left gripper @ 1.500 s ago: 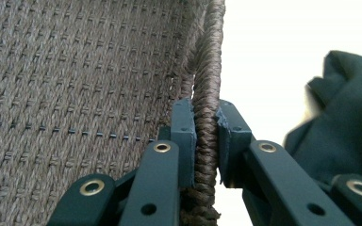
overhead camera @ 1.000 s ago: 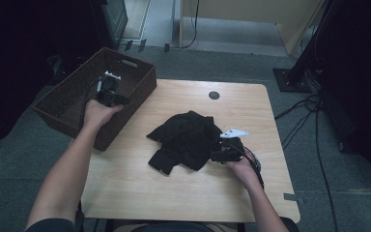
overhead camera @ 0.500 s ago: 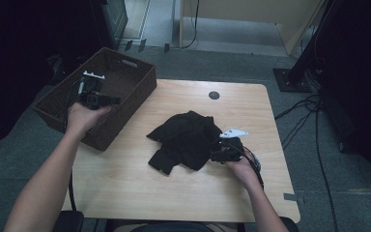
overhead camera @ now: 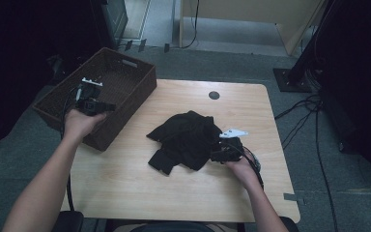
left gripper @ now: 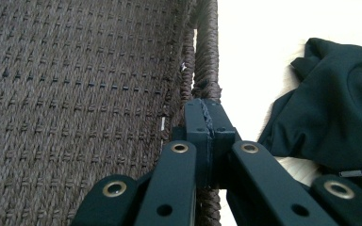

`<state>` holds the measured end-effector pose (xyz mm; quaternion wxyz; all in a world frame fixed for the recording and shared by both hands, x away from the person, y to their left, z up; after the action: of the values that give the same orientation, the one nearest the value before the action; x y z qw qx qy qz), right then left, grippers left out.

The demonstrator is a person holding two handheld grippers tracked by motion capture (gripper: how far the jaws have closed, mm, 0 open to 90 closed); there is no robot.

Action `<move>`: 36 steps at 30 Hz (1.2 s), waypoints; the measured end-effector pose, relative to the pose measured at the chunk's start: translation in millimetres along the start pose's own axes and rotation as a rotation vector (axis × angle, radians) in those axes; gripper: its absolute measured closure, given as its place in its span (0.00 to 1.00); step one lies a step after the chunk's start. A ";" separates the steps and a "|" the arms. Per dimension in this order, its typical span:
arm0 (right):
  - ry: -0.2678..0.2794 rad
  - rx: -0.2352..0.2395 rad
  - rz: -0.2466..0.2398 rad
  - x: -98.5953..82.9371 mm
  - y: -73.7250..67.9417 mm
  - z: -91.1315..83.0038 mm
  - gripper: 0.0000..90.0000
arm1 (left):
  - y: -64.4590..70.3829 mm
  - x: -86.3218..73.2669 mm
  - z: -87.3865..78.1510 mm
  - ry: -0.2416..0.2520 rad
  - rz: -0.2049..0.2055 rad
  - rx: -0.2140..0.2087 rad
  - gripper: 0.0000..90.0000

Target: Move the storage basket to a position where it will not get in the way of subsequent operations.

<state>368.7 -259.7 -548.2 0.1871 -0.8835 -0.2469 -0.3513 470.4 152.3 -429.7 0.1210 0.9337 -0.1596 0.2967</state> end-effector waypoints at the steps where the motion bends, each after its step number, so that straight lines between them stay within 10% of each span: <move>1: 0.001 0.000 0.002 0.1 0.0 0.1 0.15 | 0.2 -0.1 0.1 0.000 0.002 0.002 1.00; 17: -0.001 -0.002 -0.004 0.9 0.0 1.0 0.15 | 16.1 -1.4 21.4 -0.033 -0.001 0.002 1.00; 28: 0.001 0.000 -0.004 1.0 0.3 0.3 0.15 | 39.0 13.3 38.7 -0.001 -0.049 -0.015 1.00; 36: -0.002 0.004 -0.006 0.0 0.5 0.0 0.15 | 31.4 35.7 25.2 0.065 -0.074 -0.016 1.00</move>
<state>368.9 -260.0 -548.3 0.1876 -0.8827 -0.2503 -0.3507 499.3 107.3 -424.5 0.1445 0.9278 -0.1235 0.3210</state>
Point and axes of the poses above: each handheld gripper's, and its own axes: z roughly forward along the jaws, x roughly out of its top, y roughly to its right, the point moved 6 cm from there along z, roughly forward along the jaws, and after that the axes turned 6 degrees about x, right-handed, at the moved point
